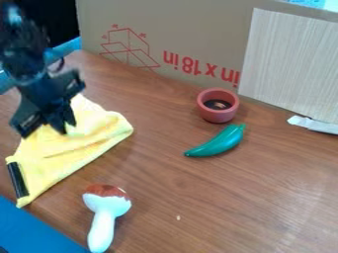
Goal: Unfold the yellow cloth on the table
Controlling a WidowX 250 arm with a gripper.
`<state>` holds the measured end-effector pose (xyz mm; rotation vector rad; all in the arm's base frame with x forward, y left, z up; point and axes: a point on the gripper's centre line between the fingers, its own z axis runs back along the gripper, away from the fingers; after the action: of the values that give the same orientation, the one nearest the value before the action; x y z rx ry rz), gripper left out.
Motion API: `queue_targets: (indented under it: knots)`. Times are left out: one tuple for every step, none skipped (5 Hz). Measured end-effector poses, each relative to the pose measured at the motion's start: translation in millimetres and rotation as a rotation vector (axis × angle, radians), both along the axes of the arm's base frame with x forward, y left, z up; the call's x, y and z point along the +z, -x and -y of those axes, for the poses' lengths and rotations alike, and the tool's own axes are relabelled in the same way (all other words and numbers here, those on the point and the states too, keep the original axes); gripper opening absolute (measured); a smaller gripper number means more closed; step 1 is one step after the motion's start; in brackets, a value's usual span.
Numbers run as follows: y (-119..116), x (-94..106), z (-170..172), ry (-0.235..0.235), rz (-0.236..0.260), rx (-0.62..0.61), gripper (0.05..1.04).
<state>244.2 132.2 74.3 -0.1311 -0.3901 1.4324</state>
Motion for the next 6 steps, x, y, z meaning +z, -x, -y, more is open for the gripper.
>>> queue_targets:
  knots:
    - [-19,19.7,-8,0.051,0.028,0.03,0.062]
    - [-47,30.1,-25,0.158,0.029,0.095,0.062]
    - [-74,32.6,-47,0.213,0.024,0.177,0.062]
    - [-90,37.7,-62,0.242,0.035,0.22,0.062]
    - [-103,45.7,-71,0.252,0.054,0.242,0.062]
    - [-118,53.0,-80,0.254,0.069,0.26,0.062]
